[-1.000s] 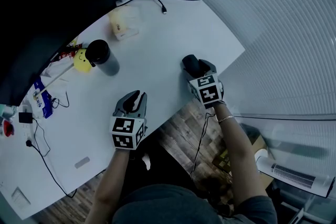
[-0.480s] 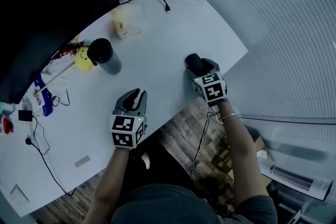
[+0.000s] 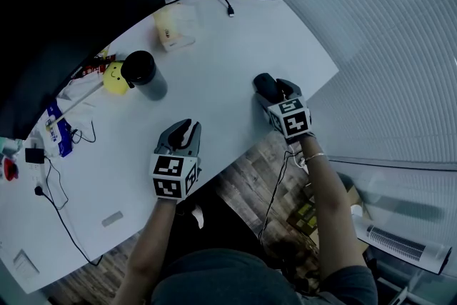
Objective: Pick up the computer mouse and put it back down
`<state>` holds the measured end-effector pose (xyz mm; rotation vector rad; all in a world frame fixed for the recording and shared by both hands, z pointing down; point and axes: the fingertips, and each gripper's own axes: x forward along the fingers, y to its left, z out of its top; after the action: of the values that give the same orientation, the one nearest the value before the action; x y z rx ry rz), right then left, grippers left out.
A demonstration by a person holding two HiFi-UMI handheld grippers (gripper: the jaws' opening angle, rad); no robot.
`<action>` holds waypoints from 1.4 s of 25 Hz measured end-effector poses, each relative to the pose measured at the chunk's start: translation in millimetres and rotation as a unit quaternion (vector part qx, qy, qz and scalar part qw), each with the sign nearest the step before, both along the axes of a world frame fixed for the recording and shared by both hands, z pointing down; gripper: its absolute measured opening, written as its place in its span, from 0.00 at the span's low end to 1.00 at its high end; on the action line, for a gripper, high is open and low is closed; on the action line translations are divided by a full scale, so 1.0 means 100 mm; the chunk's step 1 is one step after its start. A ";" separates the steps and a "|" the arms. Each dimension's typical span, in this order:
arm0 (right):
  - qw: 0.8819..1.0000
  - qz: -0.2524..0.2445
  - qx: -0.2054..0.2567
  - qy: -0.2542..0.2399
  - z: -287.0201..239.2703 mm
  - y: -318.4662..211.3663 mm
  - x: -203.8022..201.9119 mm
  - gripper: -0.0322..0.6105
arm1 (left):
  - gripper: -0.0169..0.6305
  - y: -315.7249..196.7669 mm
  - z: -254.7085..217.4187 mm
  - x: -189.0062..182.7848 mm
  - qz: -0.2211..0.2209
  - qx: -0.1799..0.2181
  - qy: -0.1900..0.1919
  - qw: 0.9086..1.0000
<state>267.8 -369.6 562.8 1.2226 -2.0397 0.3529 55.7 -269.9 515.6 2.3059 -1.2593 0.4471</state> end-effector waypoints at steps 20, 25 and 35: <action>0.993 0.072 0.079 -0.053 -0.46 0.24 0.09 0.41 | 0.13 0.03 -0.14 0.12 0.007 0.019 0.000 1.000; 0.990 0.092 0.080 -0.071 -0.54 0.44 0.07 0.38 | 0.13 0.05 -0.22 0.22 0.014 0.030 -0.001 0.999; 0.973 0.147 0.082 -0.159 -0.73 0.85 0.05 0.34 | 0.13 0.11 -0.31 0.39 0.038 0.052 -0.015 0.998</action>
<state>273.3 -284.5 490.0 1.6671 -2.1890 0.5589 95.1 -258.9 484.5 2.4491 -1.2379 0.4533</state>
